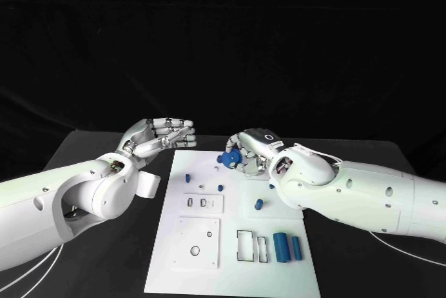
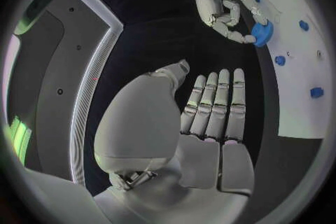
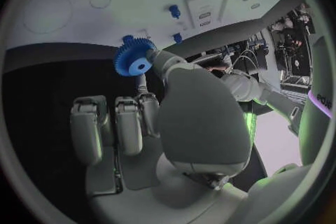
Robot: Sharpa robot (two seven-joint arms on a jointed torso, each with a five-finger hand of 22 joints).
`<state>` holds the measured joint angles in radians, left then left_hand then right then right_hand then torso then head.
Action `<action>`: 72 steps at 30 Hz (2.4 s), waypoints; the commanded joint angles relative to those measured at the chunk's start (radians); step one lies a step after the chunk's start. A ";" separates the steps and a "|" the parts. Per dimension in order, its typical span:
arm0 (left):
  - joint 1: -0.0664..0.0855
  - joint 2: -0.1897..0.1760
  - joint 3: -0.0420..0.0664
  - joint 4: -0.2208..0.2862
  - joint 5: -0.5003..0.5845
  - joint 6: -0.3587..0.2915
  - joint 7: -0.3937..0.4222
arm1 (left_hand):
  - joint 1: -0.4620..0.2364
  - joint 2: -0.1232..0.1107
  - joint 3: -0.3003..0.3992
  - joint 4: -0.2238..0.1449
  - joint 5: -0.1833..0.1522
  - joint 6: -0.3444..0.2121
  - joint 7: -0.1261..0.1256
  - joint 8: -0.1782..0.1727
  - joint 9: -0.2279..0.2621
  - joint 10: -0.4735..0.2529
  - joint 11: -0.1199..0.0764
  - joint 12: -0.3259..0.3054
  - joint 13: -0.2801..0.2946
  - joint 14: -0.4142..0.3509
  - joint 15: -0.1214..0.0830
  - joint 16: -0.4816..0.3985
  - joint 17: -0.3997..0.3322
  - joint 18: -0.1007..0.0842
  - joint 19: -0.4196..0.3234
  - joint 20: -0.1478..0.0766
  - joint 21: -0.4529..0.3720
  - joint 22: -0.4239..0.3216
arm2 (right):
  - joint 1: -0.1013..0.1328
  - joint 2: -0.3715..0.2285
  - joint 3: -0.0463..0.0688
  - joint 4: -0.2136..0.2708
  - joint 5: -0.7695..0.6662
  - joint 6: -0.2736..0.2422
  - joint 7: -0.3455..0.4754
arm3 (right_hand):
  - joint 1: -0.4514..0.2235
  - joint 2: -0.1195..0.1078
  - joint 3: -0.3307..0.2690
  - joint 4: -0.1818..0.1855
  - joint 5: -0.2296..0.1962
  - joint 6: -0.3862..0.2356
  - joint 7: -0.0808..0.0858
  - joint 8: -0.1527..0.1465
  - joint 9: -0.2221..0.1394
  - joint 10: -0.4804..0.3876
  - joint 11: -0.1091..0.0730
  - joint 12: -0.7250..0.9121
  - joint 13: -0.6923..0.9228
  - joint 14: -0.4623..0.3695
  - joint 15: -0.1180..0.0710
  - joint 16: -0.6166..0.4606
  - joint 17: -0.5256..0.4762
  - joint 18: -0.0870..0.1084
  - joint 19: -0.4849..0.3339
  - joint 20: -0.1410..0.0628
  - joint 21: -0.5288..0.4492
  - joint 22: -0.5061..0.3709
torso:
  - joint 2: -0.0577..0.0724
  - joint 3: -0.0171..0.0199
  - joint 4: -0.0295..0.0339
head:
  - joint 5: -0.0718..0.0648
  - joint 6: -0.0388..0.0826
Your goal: Assemble the parts on the task board
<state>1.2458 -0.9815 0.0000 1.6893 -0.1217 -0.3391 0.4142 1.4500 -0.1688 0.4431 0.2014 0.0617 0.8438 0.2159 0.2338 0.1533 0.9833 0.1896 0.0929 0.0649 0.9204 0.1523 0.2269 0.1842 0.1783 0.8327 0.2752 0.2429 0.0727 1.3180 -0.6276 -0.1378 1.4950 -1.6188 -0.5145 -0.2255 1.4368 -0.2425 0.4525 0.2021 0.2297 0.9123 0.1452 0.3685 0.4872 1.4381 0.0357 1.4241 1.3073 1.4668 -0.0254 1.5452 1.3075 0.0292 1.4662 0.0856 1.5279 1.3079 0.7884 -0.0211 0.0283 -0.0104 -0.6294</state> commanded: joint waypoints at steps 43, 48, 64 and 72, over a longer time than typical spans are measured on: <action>0.002 0.008 0.001 0.005 0.003 0.017 0.000 | 0.001 -0.006 0.012 -0.003 -0.003 -0.009 0.036 -0.005 -0.002 0.002 0.010 -0.008 0.001 0.003 0.008 -0.006 0.003 0.006 0.006 -0.002 -0.004 -0.002 | -0.058 0.185 -0.007 -0.187 -0.079 0.020 -0.021 | -0.061 -0.028 0.045 -0.014 0.004 -0.019 -0.007 -0.046 -0.002 -0.009 0.018 -0.014 0.082 0.087 0.009 0.001 0.185 -0.013 0.060 0.004 -0.002 0.208 | 0.004 0.0018 0.0004 | 0.008 -0.005; 0.002 0.008 0.001 0.005 0.003 0.018 -0.001 | 0.001 -0.006 0.012 -0.003 -0.003 -0.009 0.036 -0.005 -0.002 0.002 0.010 -0.008 0.001 0.003 0.008 -0.006 0.003 0.006 0.006 -0.002 -0.004 -0.002 | -0.059 0.191 -0.008 -0.191 -0.071 0.020 -0.013 | -0.100 -0.043 0.028 -0.018 0.000 -0.076 0.017 -0.108 -0.019 -0.020 0.041 -0.023 0.073 0.087 0.030 0.001 0.187 -0.011 0.056 0.024 -0.006 0.206 | 0.005 0.0019 -0.0001 | 0.009 -0.006; 0.002 0.001 0.001 0.005 0.003 0.020 -0.002 | 0.000 -0.007 0.013 -0.003 -0.004 -0.009 0.036 -0.006 -0.002 0.002 0.010 -0.009 0.001 0.003 0.008 -0.006 0.003 0.006 0.007 -0.002 -0.004 -0.002 | -0.057 0.085 -0.006 -0.090 0.021 -0.039 0.013 | -0.148 -0.015 -0.062 0.017 0.003 -0.054 0.015 -0.136 -0.014 -0.017 0.042 -0.017 0.077 0.087 0.033 0.002 0.188 -0.012 0.058 0.031 -0.005 0.209 | 0.002 0.0042 -0.0033 | 0.014 -0.008; 0.001 -0.008 0.001 -0.003 0.003 0.023 0.003 | -0.001 -0.007 0.014 -0.004 -0.004 -0.010 0.036 -0.006 -0.002 0.001 0.010 -0.010 0.001 0.003 0.008 -0.007 0.003 0.006 0.007 -0.002 -0.005 -0.003 | -0.021 -0.115 -0.001 0.041 0.348 -0.049 0.197 | -0.106 0.001 -0.042 -0.001 0.004 -0.049 0.016 -0.150 -0.013 -0.039 0.041 -0.040 0.052 0.080 0.031 -0.008 0.160 0.001 0.025 0.028 -0.041 0.171 | -0.009 0.0107 -0.0233 | 0.014 -0.007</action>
<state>1.2459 -0.9898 0.0000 1.6866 -0.1216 -0.3357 0.4075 1.4500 -0.1688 0.4513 0.1986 0.0617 0.8433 0.2155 0.2339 0.1527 0.9867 0.1929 0.0879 0.0650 0.9239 0.1558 0.2231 0.1857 0.1783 0.8327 0.2752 0.2429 0.0713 1.2939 -0.7253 -0.1385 1.5208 -1.4711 -0.5501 -0.1507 1.3235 -0.2409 0.4103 0.2038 0.2325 0.8597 0.1587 0.2200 0.4731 1.4039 0.0768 1.3849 1.3075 1.4666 0.0036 1.5397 1.3073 0.0297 1.4662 0.1075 1.4894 1.3081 0.7852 -0.0142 0.0149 0.0047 -0.6358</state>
